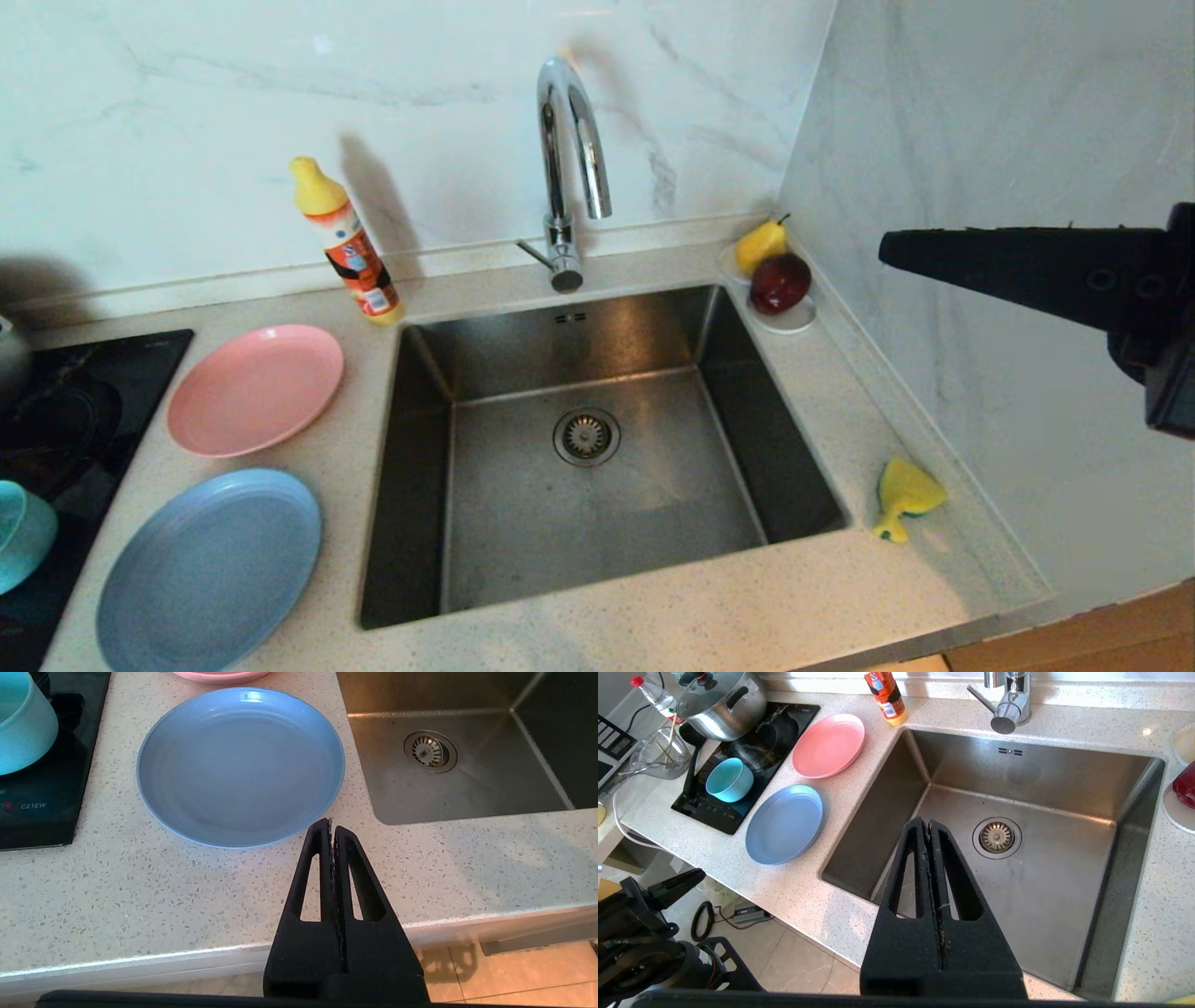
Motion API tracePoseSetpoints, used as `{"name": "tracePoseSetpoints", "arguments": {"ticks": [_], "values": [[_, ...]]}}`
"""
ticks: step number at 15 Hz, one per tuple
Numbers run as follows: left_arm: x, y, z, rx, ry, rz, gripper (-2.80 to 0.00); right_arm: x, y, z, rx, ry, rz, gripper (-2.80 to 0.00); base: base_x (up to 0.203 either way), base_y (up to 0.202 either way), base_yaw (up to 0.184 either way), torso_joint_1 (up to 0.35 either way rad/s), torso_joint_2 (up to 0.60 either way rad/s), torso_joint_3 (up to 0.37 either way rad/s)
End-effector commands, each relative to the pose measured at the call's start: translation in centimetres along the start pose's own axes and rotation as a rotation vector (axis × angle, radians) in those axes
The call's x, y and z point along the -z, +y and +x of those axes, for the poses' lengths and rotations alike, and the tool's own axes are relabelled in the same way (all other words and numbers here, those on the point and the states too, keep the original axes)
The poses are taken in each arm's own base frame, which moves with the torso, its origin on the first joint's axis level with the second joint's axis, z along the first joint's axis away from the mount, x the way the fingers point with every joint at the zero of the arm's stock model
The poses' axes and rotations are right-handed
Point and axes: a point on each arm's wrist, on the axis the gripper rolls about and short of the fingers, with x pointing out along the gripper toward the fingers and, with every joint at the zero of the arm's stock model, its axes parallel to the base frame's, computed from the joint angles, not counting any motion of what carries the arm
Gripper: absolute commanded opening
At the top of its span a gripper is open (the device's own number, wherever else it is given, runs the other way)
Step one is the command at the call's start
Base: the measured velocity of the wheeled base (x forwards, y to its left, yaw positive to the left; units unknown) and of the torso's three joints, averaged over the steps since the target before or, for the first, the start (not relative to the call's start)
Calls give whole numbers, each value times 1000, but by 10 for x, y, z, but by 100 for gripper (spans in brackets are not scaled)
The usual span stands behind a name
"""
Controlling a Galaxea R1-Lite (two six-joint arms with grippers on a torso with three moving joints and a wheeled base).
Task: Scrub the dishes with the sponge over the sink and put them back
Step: Turn on the faucet
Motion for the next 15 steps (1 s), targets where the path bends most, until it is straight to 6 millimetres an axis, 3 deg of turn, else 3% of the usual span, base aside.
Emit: {"name": "tracePoseSetpoints", "arguments": {"ticks": [1,7,9,11,15], "values": [[0,0,0,-1,4,-1,-280,1,-1,-4,-13,2,1,-280,0,0,0,0,0,0],[0,0,0,-1,4,-1,-280,1,-3,-11,-26,0,-10,-280,0,0,0,0,0,0],[0,0,0,-1,5,-1,-280,11,-6,-14,-27,22,-20,-280,0,0,0,0,0,0],[0,0,0,-1,4,-1,-280,21,-14,-24,-74,42,-40,-280,0,0,0,0,0,0],[0,0,0,-1,4,-1,-280,20,-31,-34,-196,9,-70,-280,0,0,0,0,0,0]]}}
